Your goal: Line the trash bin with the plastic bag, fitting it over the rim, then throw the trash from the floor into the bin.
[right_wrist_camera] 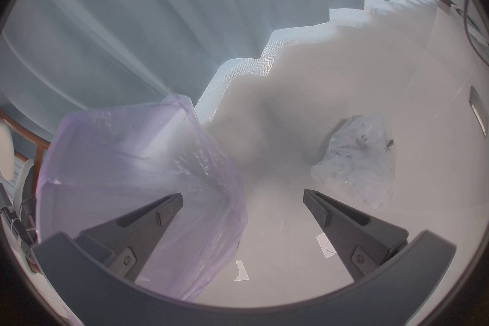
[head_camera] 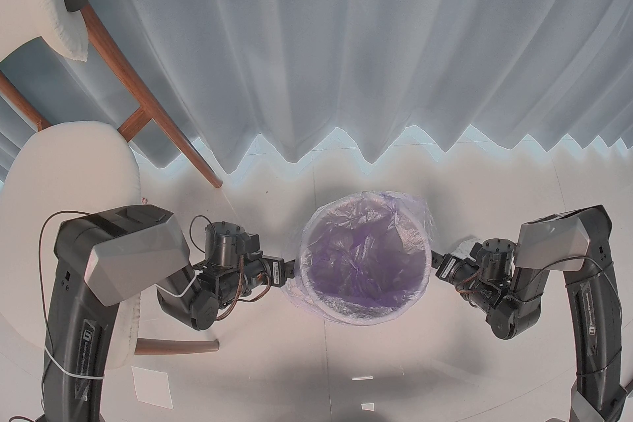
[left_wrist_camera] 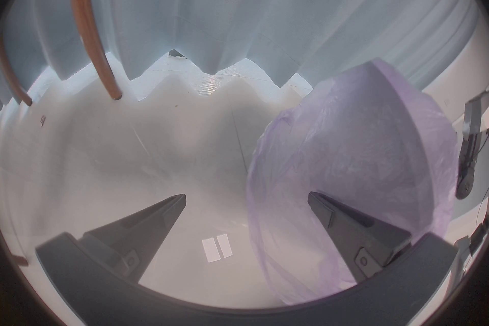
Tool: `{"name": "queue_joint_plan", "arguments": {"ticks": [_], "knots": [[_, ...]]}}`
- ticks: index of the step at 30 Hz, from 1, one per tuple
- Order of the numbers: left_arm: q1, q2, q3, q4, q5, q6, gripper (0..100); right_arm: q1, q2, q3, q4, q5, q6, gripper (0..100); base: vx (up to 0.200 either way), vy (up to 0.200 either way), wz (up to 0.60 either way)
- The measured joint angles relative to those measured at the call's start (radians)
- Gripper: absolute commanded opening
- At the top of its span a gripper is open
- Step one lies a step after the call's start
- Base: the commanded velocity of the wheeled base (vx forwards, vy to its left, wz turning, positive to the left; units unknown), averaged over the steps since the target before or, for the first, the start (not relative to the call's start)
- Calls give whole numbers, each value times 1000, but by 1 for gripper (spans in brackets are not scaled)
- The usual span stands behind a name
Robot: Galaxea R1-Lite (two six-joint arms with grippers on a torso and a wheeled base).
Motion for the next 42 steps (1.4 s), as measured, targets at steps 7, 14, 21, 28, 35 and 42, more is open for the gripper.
{"name": "queue_joint_plan", "arguments": {"ticks": [7,14,21,28,35,42], "knots": [[10,-67,109,-13,13,-100,100,-31,-25,51,-39,0,0,100,0,0,0],[33,-134,277,-173,27,-119,100,-66,-77,108,-41,2,7,100,0,0,0],[14,-236,432,-323,20,-147,100,-137,-141,114,87,12,31,100,0,0,0],[-78,-366,527,-364,21,-201,100,-228,-184,57,270,32,40,100,0,0,0],[-156,-449,581,-370,19,-208,100,-266,-191,-28,406,37,3,100,0,0,0],[-183,-540,588,-370,18,-208,100,-272,-175,-159,555,38,-37,100,0,0,0]]}}
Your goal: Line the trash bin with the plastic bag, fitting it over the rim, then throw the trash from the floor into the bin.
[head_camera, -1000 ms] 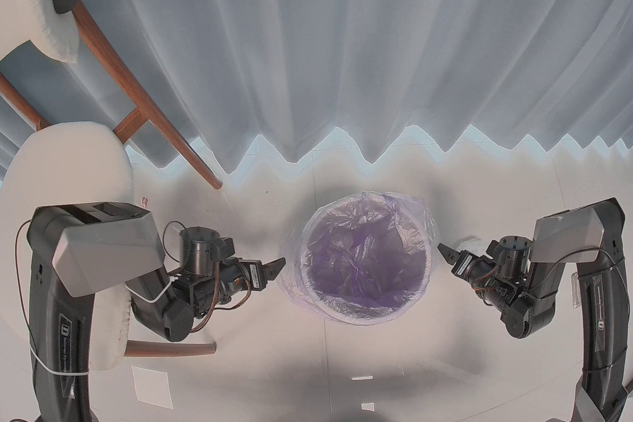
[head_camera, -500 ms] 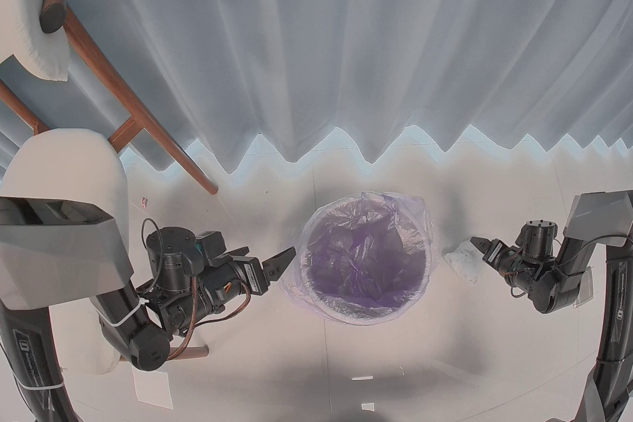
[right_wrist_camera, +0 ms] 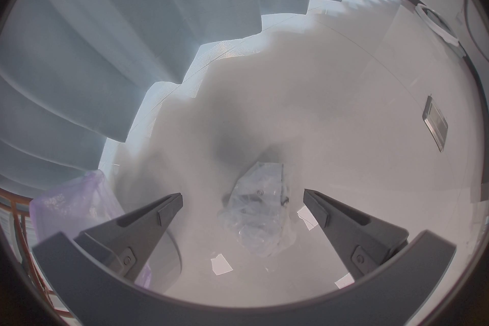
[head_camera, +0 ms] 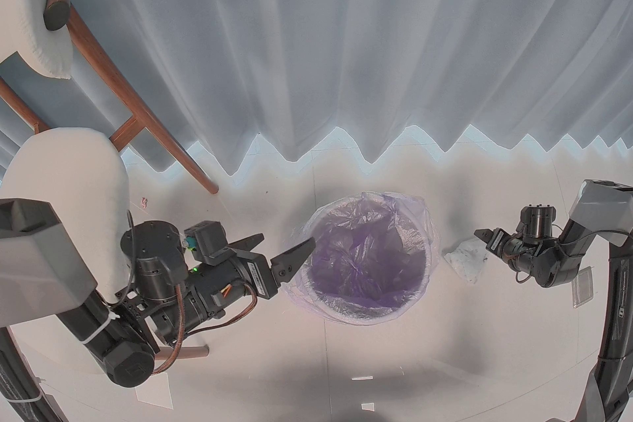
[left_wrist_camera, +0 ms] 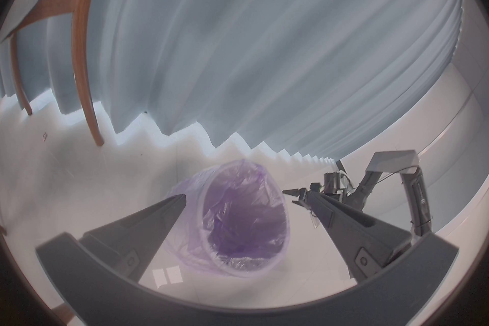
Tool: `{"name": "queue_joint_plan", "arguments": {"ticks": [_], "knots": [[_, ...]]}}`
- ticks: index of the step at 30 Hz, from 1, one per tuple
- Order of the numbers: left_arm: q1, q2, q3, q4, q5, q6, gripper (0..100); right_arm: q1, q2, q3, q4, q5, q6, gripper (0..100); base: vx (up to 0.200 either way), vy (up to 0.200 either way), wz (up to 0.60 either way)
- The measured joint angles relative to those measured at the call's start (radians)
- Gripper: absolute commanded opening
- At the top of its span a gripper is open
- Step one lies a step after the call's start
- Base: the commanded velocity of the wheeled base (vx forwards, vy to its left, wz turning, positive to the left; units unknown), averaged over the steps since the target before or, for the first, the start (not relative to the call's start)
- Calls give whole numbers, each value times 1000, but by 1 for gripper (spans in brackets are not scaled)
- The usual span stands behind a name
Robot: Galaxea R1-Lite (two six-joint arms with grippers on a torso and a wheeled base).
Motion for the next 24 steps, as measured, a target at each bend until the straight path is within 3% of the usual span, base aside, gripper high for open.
{"name": "queue_joint_plan", "arguments": {"ticks": [6,17,24], "knots": [[-16,-92,3,1,6,3,100,-1,42,-114,122,-4,-35,100,0,0,0],[-10,-243,2,31,-1,49,100,0,118,-178,152,-14,-103,100,0,0,0],[11,-315,-1,72,-4,95,100,1,145,-241,249,-20,-110,100,0,0,0]]}}
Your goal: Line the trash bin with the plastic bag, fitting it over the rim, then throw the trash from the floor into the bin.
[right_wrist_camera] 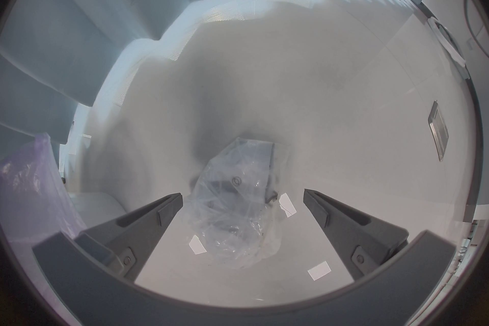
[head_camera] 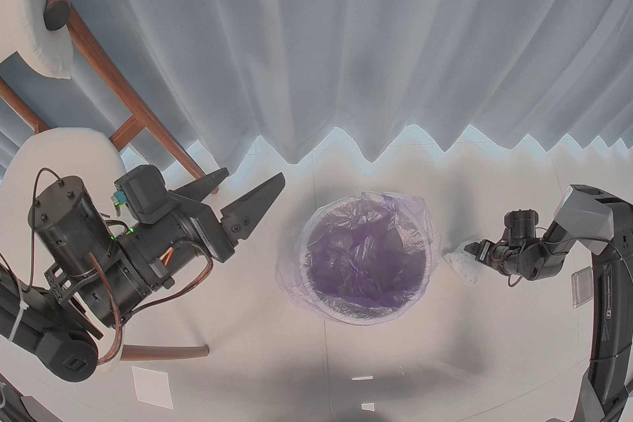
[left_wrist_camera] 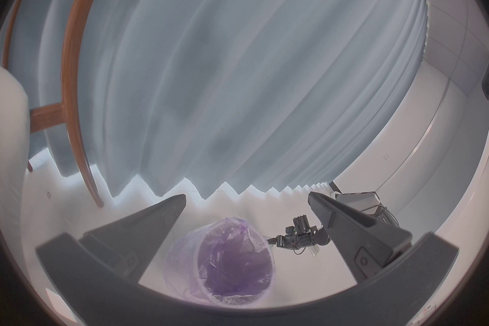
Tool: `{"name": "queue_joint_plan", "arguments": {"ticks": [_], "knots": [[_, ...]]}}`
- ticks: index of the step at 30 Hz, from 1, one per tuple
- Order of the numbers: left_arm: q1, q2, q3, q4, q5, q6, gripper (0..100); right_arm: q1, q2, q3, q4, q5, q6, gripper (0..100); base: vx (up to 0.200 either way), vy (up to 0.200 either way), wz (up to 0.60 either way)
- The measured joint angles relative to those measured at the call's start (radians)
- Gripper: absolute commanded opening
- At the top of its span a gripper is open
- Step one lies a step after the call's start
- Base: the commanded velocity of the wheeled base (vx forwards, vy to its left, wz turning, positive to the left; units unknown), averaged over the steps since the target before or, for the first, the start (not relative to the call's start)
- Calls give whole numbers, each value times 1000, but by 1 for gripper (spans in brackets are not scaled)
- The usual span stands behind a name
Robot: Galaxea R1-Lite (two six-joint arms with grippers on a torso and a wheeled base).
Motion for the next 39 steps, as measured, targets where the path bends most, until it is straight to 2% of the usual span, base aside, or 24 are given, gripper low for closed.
{"name": "queue_joint_plan", "arguments": {"ticks": [13,24,28,29,32,39], "knots": [[53,-129,-54,164,-23,60,100,16,53,-294,342,-8,9,100,0,0,0],[58,-185,-64,192,-21,71,100,17,86,-436,532,-16,51,100,0,0,0],[59,-191,-65,193,-21,72,100,16,110,-512,583,-50,81,100,0,0,0],[59,-192,-65,193,-21,72,100,16,118,-525,587,-66,87,0,0,0,0],[59,-195,-66,193,-20,73,100,16,144,-565,597,-97,99,0,0,0,0],[60,-205,-63,193,-17,73,100,19,165,-588,604,-97,120,0,0,0,0]]}}
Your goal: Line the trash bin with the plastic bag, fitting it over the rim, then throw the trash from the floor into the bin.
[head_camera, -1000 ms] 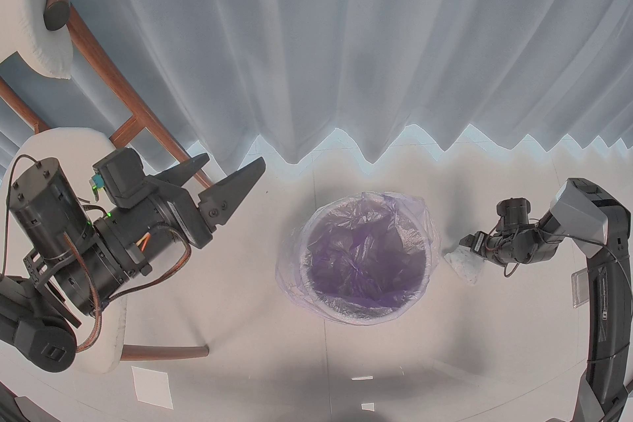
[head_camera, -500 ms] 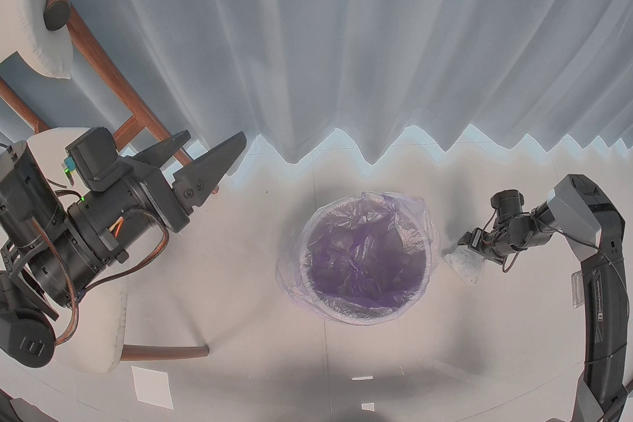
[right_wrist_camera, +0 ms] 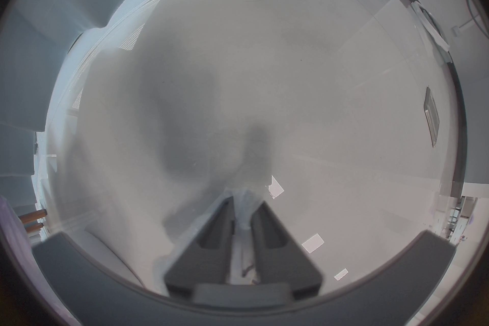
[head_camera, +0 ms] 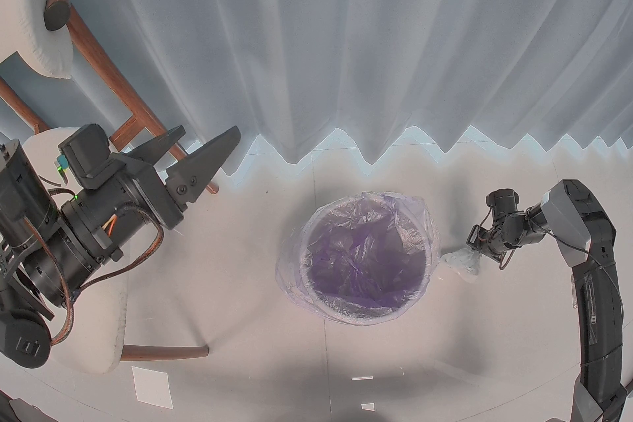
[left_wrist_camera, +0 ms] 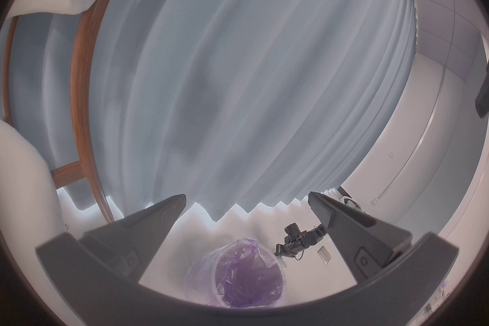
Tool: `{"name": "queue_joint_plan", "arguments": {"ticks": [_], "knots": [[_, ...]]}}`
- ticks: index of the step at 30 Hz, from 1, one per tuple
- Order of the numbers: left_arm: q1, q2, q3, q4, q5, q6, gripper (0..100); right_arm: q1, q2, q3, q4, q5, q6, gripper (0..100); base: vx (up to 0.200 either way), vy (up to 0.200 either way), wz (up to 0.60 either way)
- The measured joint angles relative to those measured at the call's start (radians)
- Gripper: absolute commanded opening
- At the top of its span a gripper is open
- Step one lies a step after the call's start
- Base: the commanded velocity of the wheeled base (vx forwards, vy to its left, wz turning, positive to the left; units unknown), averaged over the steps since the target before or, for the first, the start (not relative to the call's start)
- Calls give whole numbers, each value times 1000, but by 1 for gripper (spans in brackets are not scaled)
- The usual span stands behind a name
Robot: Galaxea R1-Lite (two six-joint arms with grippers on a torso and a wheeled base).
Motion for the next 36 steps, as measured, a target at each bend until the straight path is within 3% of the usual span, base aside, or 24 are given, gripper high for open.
{"name": "queue_joint_plan", "arguments": {"ticks": [14,23,36], "knots": [[3,-28,52,-2,-1,45,100,0,-107,69,23,49,21,0,0,0,0],[14,-57,66,-3,0,59,100,-2,-274,251,15,81,23,0,0,0,0],[29,-94,68,-5,-4,83,100,19,-680,576,12,146,23,0,0,0,0]]}}
